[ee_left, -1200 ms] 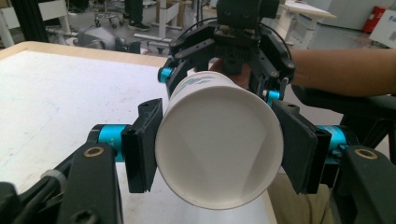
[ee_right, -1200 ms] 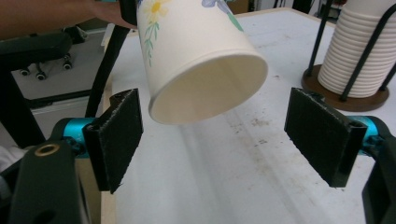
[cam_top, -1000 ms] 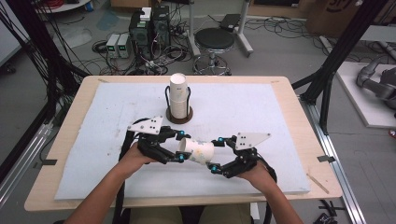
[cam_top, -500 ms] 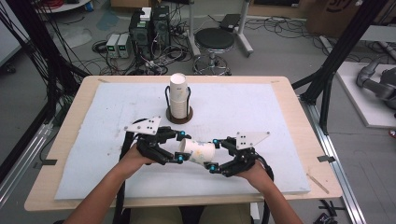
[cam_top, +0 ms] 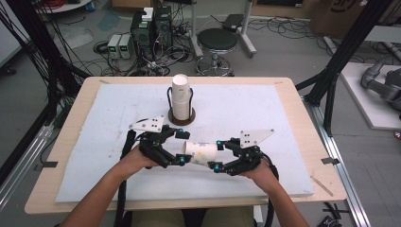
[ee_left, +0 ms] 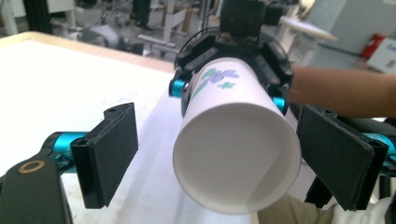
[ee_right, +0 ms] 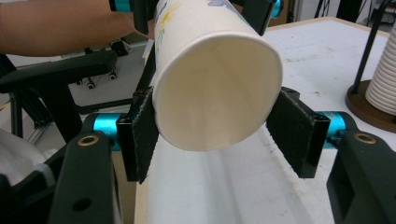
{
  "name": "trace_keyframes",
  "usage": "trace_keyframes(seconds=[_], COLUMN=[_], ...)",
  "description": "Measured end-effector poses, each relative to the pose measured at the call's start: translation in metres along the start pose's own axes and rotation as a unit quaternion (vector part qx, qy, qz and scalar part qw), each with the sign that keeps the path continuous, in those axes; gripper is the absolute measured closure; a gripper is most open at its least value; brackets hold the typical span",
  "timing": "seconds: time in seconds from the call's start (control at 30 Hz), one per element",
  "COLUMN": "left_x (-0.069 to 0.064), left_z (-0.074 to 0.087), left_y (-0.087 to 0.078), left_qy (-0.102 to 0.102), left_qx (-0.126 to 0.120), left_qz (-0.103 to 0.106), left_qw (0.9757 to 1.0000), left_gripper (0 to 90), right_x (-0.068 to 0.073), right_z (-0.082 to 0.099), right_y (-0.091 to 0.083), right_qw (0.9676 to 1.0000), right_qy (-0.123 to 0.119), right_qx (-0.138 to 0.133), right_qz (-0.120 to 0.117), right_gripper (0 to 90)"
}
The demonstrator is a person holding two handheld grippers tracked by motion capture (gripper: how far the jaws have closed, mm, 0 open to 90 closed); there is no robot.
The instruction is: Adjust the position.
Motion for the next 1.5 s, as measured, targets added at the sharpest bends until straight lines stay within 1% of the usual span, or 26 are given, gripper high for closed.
trace_keyframes(seconds=[0.13,0.17,0.2,0.23,0.37,0.57,0.73,0.77,0.83,0.87,0.9,0.93,1.0,1.07,1.1,1.13,1.17,1.2,1.23,1.3,1.33,1.37,1.4,1.43,1.47,1.5], left_x=[-0.002,0.000,0.000,0.001,0.002,0.000,0.002,0.001,0.002,0.002,0.002,0.001,0.002,0.002,0.002,0.002,0.002,0.002,0.002,0.002,0.002,0.002,0.002,0.002,0.002,0.002], left_z=[-0.002,-0.003,-0.003,-0.003,0.001,0.004,0.005,0.005,0.004,0.004,0.004,0.004,0.006,0.007,0.008,0.008,0.009,0.010,0.011,0.012,0.013,0.013,0.014,0.014,0.016,0.017], left_y=[-0.004,-0.006,-0.006,-0.007,-0.008,-0.006,-0.005,-0.004,-0.004,-0.003,-0.003,-0.002,-0.001,0.001,0.002,0.003,0.003,0.004,0.006,0.007,0.009,0.009,0.010,0.010,0.012,0.013], left_qy=[0.009,0.013,0.013,0.024,0.040,0.047,0.055,0.054,0.061,0.064,0.064,0.063,0.069,0.072,0.074,0.073,0.075,0.078,0.080,0.081,0.081,0.081,0.083,0.083,0.085,0.085], left_qx=[0.011,0.018,0.018,0.037,0.074,0.099,0.118,0.119,0.130,0.136,0.136,0.141,0.154,0.164,0.171,0.174,0.181,0.186,0.195,0.198,0.204,0.204,0.210,0.210,0.216,0.221], left_qz=[0.000,-0.008,-0.008,-0.017,-0.029,-0.025,-0.031,-0.033,-0.032,-0.031,-0.031,-0.031,-0.029,-0.029,-0.027,-0.027,-0.027,-0.027,-0.025,-0.025,-0.023,-0.023,-0.021,-0.021,-0.019,-0.018], left_qw=[0.9999,0.9997,0.9997,0.9989,0.9960,0.9936,0.9910,0.9909,0.9891,0.9881,0.9881,0.9875,0.9851,0.9834,0.9821,0.9816,0.9803,0.9791,0.9772,0.9765,0.9753,0.9753,0.9740,0.9740,0.9725,0.9714], left_gripper=[13.7,13.7,13.7,13.7,13.7,14.6,14.7,14.7,15.1,15.3,15.6,16.0,16.4,17.0,17.0,17.5,17.9,17.9,18.5,18.8,19.0,19.3,19.5,20.1,21.1,21.4], right_x=[-0.003,-0.004,-0.004,-0.006,-0.009,-0.009,-0.010,-0.010,-0.010,-0.010,-0.010,-0.010,-0.010,-0.010,-0.010,-0.009,-0.010,-0.010,-0.010,-0.009,-0.009,-0.009,-0.009,-0.009,-0.008,-0.008], right_z=[-0.001,-0.001,-0.001,-0.001,-0.003,-0.009,-0.015,-0.015,-0.016,-0.017,-0.017,-0.018,-0.019,-0.022,-0.022,-0.023,-0.023,-0.023,-0.024,-0.024,-0.024,-0.024,-0.024,-0.024,-0.024,-0.024], right_y=[-0.003,-0.003,-0.003,-0.004,-0.003,-0.001,0.001,0.001,0.002,0.003,0.003,0.004,0.005,0.006,0.006,0.007,0.008,0.008,0.008,0.010,0.010,0.011,0.012,0.012,0.014,0.015], right_qw=[0.9999,0.9996,0.9996,0.9988,0.9955,0.9918,0.9866,0.9866,0.9836,0.9808,0.9808,0.9778,0.9765,0.9724,0.9724,0.9690,0.9671,0.9671,0.9633,0.9597,0.9576,0.9553,0.9523,0.9523,0.9485,0.9461], right_qy=[0.002,-0.003,-0.003,-0.012,-0.029,-0.043,-0.058,-0.058,-0.066,-0.072,-0.072,-0.078,-0.081,-0.089,-0.089,-0.093,-0.097,-0.097,-0.099,-0.103,-0.105,-0.107,-0.113,-0.113,-0.115,-0.117], right_qx=[0.013,0.025,0.025,0.045,0.088,0.118,0.151,0.151,0.166,0.180,0.180,0.193,0.198,0.214,0.214,0.228,0.234,0.234,0.248,0.260,0.267,0.275,0.283,0.283,0.294,0.301], right_qz=[0.005,0.009,0.009,0.017,0.023,0.022,0.024,0.024,0.026,0.026,0.026,0.026,0.026,0.024,0.024,0.024,0.025,0.025,0.025,0.023,0.023,0.023,0.023,0.023,0.022,0.021], right_gripper=[36.4,36.3,36.3,36.3,36.3,36.2,36.2,36.2,36.2,36.2,36.2,36.2,36.2,36.2,36.2,36.3,36.3,36.3,36.3,36.3,36.3,36.3,36.3,36.3,36.3,36.3])
Point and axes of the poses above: each handheld gripper's, and its own axes: y roughly forward along the jaws, z roughly out of its underside, x roughly to its left, the point moved 10 cm from there along y, roughly forward along the jaws, and after that the axes turned 7 degrees about -x, right-handed, at the moved point
